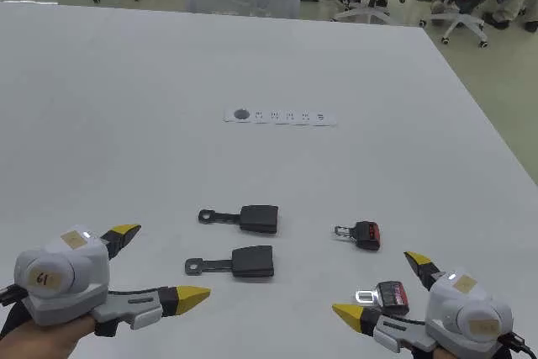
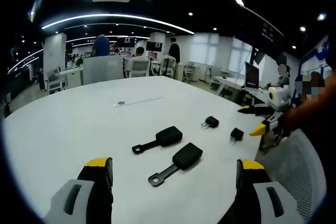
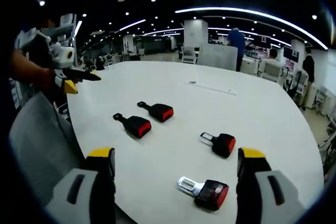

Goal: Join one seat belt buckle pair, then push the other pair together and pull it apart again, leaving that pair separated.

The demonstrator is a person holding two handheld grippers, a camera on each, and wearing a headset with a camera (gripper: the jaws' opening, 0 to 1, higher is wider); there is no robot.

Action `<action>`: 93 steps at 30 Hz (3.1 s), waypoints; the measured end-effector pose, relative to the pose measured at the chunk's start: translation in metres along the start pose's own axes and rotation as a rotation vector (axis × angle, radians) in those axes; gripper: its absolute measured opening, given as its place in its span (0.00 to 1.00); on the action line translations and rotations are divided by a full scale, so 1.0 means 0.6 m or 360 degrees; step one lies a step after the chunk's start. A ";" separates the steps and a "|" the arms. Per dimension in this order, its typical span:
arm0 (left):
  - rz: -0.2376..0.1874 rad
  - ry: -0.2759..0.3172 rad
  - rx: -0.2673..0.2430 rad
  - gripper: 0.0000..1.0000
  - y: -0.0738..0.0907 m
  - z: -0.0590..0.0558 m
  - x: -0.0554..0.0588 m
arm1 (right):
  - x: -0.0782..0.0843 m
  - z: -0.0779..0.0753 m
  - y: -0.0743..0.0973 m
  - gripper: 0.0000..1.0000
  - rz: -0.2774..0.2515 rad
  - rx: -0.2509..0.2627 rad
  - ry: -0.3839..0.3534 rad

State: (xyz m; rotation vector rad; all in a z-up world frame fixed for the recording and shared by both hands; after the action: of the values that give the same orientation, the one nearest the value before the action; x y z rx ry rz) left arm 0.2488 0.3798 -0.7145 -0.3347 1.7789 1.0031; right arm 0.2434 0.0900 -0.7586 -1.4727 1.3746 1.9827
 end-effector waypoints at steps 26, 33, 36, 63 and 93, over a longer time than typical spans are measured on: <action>-0.0007 0.0005 -0.0005 1.00 0.004 -0.005 -0.001 | 0.004 0.006 0.007 0.98 0.0003 -0.0002 -0.0008; -0.0008 0.0006 -0.0005 1.00 0.004 -0.006 -0.001 | 0.004 0.005 0.007 0.98 0.0002 -0.0002 -0.0008; -0.0008 0.0005 -0.0006 1.00 0.004 -0.005 -0.001 | 0.002 0.006 0.006 0.98 -0.0002 -0.0005 -0.0007; -0.0002 -0.0004 -0.0008 1.00 0.005 -0.006 -0.003 | -0.001 0.004 0.005 0.98 0.0000 -0.0019 0.0004; 0.0059 -0.0065 0.0066 1.00 -0.028 -0.017 0.002 | 0.028 0.000 0.008 0.97 0.0094 -0.0126 0.0089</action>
State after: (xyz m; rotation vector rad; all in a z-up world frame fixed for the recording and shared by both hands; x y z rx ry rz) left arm 0.2525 0.3622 -0.7223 -0.2545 1.7720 0.9914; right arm 0.2330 0.0827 -0.7709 -1.5504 1.3923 2.0687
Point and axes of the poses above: the centre of the closed fingertips' face, and the gripper's own axes: y roughly backward along the fingers, z roughly to its left, x roughly out of its underside, the point moved 1 cm from there along y, roughly backward along the fingers, and after that the axes turned 3 degrees about z, right-handed, at the moved point
